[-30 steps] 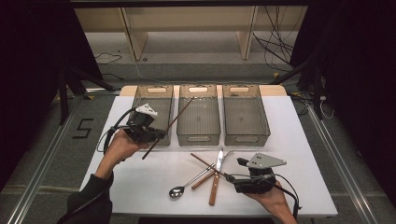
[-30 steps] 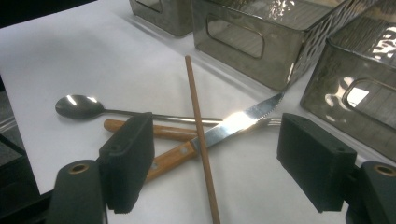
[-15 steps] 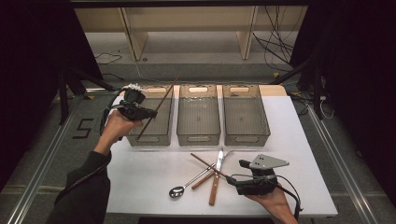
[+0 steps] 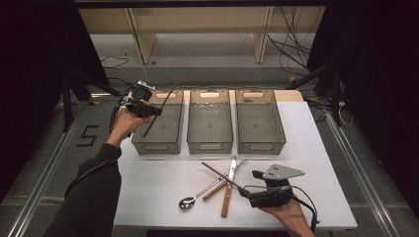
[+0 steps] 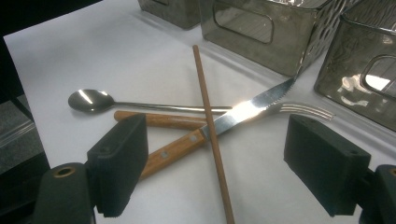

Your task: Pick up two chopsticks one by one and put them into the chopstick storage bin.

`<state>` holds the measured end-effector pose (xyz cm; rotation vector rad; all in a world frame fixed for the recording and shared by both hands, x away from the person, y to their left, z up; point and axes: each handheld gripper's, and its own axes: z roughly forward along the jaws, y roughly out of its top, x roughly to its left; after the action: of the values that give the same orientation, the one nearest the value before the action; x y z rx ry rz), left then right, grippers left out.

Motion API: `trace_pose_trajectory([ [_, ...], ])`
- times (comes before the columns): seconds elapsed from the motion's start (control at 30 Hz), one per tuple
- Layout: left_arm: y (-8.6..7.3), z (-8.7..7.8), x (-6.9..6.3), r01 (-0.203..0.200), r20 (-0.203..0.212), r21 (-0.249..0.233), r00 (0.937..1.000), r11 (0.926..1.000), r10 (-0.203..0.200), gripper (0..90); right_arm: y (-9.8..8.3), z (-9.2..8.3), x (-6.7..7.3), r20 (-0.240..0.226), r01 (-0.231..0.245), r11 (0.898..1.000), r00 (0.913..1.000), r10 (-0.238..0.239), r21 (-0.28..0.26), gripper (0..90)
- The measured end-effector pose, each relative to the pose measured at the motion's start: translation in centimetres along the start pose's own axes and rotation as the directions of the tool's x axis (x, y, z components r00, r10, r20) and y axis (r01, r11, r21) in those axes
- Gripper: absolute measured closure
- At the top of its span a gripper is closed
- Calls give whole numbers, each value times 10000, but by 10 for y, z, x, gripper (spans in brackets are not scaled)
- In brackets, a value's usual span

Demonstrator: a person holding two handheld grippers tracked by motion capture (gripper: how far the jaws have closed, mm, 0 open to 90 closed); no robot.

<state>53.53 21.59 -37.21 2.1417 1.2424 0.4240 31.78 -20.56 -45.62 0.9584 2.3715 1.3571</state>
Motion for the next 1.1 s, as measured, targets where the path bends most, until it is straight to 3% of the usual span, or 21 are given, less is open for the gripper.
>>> trace_pose_trajectory([
  [0.33, -9, 17, 10, -60, -270, 364, 9996, 9993, 70, 843, 0, 1, 0, -43, 78, 9999, 10000, -77, 95, 226],
  [0.73, -20, 33, 12, 393, -381, 968, 9986, 9945, -357, 822, 1, 0, 0, -63, 76, 10000, 10000, -76, 56, 225],
  [0.8, -21, 34, 12, 503, -475, 976, 9978, 9940, -458, 646, 1, -1, 0, -71, 97, 9999, 9999, -97, 47, 225],
  [0.9, -22, 29, 11, 762, -255, 676, 9969, 9948, -747, 488, 1, -1, 0, -53, 131, 9999, 9999, -131, 74, 225],
  [1.0, -22, 22, 6, 910, -91, 375, 9958, 9951, -907, 372, 1, -1, 1, 8, 158, 9998, 9999, -158, 80, 225],
  [1.1, -24, 11, -1, 1017, 130, 5, 9947, 9948, -1017, 310, 2, -1, 1, 31, 235, 9997, 9997, -236, 114, 225],
])
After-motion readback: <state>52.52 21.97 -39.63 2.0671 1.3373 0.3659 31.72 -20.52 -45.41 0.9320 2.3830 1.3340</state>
